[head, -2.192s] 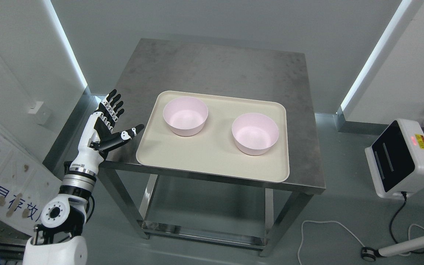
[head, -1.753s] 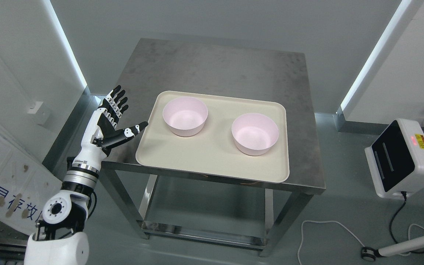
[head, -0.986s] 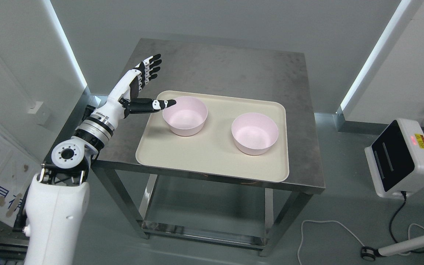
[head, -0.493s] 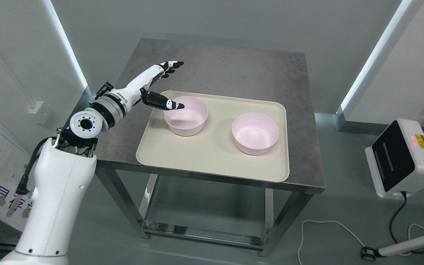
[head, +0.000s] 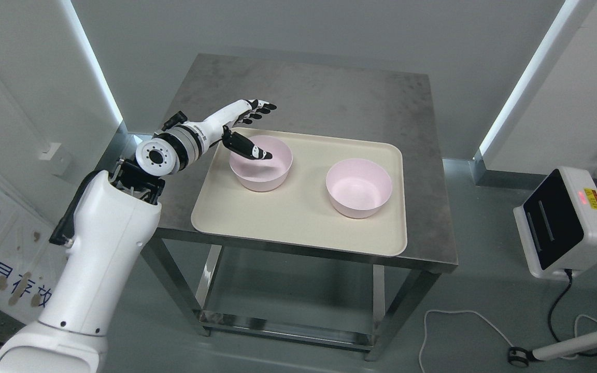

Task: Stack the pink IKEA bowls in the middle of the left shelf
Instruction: 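Reach the left hand toward the pink bowl farther from the tray's far edge, then grasp the rim of the nearer pink bowl with the left hand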

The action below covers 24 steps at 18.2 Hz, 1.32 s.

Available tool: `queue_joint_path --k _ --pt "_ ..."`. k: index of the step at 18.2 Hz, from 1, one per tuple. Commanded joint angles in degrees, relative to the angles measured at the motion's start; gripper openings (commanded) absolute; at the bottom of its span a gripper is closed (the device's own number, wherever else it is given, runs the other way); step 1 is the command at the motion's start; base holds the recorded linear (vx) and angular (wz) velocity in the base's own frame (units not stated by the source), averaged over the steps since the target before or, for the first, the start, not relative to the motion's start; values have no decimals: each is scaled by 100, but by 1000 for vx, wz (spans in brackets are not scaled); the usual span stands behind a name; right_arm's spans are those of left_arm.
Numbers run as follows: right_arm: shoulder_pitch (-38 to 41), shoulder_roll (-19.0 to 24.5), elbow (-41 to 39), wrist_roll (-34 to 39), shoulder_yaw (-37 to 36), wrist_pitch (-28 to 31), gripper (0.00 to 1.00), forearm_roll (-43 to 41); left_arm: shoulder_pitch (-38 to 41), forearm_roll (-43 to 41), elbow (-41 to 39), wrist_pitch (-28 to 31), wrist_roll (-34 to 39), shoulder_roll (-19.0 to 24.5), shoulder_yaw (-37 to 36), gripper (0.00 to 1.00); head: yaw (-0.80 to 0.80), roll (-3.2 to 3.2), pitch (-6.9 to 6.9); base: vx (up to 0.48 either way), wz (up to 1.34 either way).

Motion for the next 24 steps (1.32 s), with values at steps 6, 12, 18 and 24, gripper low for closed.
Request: queue_joint_path --k 6,12,18,24 --pt "0 -100 0 -4 -53 -1 100 44 -124 -147 696 14 -2 -127 -466 66 0 0 0 0 0" --pt "0 -100 0 -4 -53 -1 100 44 -132 -139 775 5 -2 -276 -176 50 0 0 0 0 0" --pt "0 -100 0 -4 -53 -1 100 44 -71 -139 871 -319 15 -399 -61 27 0 0 0 0 0" --pt "0 -100 0 -4 -53 -1 100 44 -80 -664 1258 -942 51 -399 -149 27 0 0 0 0 0"
